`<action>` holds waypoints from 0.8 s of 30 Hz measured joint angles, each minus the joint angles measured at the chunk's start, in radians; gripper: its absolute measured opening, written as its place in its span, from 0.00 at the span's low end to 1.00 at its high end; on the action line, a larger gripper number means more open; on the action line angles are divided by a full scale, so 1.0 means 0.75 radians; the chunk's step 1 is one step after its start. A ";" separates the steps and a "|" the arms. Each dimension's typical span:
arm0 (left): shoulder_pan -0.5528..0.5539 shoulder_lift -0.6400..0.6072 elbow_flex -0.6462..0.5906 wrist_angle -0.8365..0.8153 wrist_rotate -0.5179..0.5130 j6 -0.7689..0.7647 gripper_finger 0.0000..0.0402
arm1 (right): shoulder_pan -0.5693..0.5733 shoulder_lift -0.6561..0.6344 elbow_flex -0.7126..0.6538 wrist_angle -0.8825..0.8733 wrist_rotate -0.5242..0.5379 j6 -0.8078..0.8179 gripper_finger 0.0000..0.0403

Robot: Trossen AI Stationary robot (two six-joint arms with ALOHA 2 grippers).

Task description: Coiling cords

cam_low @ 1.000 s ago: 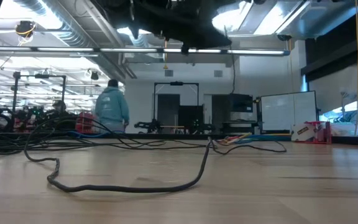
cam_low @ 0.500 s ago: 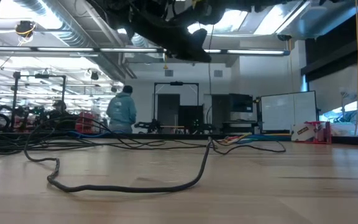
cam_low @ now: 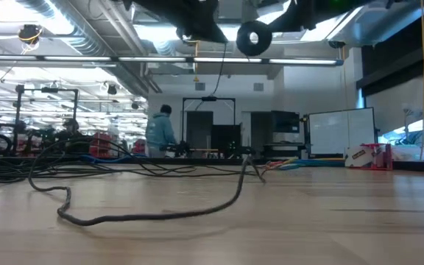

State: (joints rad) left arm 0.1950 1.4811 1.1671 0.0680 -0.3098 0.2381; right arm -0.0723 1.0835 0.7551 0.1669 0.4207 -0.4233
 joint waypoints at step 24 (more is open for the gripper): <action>-0.147 0.181 0.002 0.423 0.201 -0.169 0.01 | -0.001 0.157 -0.001 0.276 0.217 -0.107 0.01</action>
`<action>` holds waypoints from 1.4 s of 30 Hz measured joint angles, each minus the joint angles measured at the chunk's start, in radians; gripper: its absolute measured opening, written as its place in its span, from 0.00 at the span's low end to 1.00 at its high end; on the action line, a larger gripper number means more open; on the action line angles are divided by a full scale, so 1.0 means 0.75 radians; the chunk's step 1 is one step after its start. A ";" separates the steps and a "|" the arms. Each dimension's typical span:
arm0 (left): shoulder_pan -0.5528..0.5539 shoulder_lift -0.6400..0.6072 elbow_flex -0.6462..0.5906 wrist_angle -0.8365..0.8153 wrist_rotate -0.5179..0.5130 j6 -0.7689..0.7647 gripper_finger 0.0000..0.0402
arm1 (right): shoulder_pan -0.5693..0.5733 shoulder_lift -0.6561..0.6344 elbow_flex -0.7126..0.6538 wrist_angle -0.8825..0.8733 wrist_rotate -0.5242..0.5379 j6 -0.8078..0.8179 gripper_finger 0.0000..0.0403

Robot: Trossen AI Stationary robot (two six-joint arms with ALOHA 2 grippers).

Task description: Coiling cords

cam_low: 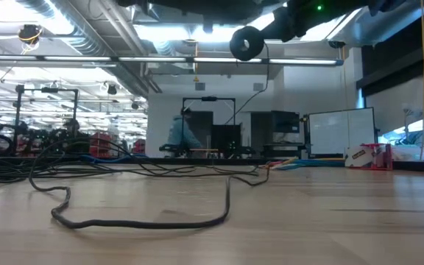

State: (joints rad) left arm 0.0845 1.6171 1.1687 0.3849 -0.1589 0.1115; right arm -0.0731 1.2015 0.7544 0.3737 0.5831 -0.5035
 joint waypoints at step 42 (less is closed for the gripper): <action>0.000 0.363 -0.001 -0.134 0.209 -0.215 0.32 | 0.001 -0.040 0.000 -0.126 -0.046 0.079 0.01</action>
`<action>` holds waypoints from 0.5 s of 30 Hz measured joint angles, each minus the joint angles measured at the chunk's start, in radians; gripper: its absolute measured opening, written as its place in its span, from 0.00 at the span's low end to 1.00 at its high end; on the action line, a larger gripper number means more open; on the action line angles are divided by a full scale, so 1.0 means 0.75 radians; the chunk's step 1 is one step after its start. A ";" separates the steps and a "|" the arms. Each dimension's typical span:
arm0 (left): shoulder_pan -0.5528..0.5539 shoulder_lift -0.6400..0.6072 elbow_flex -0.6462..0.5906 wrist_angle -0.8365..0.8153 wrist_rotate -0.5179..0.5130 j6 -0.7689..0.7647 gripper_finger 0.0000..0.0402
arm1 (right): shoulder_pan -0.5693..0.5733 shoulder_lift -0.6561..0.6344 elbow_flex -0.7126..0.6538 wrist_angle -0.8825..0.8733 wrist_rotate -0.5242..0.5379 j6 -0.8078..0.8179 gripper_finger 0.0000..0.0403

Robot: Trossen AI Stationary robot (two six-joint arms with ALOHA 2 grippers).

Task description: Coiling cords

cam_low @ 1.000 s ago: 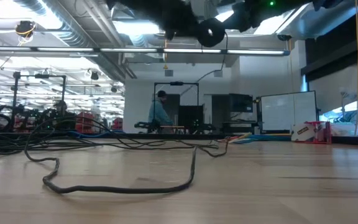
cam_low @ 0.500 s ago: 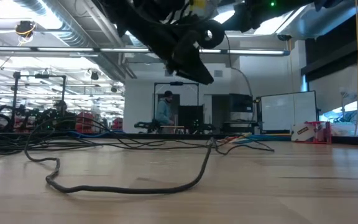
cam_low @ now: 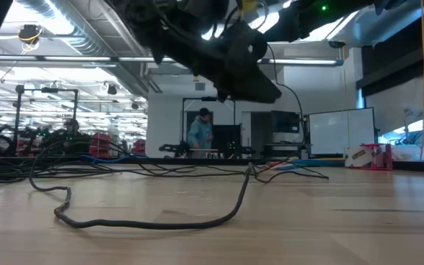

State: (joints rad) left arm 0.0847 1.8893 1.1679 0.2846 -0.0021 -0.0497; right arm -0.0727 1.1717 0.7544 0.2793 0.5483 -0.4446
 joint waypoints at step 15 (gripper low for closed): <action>0.000 0.134 0.003 0.337 0.108 -0.029 0.32 | 0.000 0.006 0.000 0.013 -0.023 -0.001 0.01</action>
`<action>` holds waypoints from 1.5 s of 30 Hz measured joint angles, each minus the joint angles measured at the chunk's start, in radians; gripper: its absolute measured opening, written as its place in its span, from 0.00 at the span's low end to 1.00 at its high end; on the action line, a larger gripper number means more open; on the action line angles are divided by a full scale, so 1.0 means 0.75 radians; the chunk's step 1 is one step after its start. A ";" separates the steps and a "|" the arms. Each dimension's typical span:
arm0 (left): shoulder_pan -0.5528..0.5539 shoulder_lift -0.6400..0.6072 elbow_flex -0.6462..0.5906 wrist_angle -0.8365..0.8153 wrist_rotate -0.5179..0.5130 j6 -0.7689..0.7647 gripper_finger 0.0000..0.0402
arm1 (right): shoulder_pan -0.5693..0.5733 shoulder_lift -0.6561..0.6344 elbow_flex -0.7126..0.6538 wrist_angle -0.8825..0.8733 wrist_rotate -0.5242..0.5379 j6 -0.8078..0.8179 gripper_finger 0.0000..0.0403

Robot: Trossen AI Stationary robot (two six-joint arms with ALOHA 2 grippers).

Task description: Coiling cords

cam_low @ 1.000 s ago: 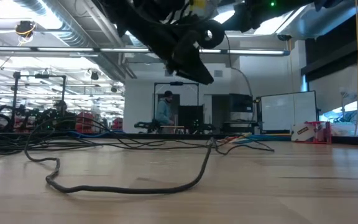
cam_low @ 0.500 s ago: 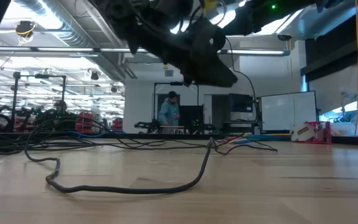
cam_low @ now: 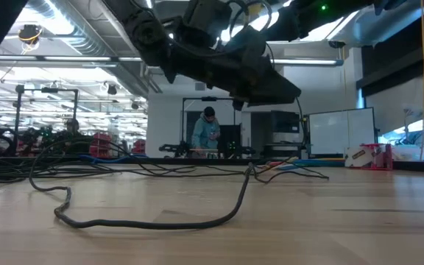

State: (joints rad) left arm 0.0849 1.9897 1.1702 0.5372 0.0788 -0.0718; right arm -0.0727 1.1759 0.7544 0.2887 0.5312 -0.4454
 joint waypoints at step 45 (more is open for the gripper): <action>0.001 0.070 0.009 0.138 -0.070 0.031 0.32 | 0.000 0.000 0.000 0.000 -0.001 -0.002 0.02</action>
State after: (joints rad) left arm 0.0853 2.0418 1.1770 0.6408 0.0265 -0.0486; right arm -0.0727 1.1759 0.7544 0.2886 0.5308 -0.4465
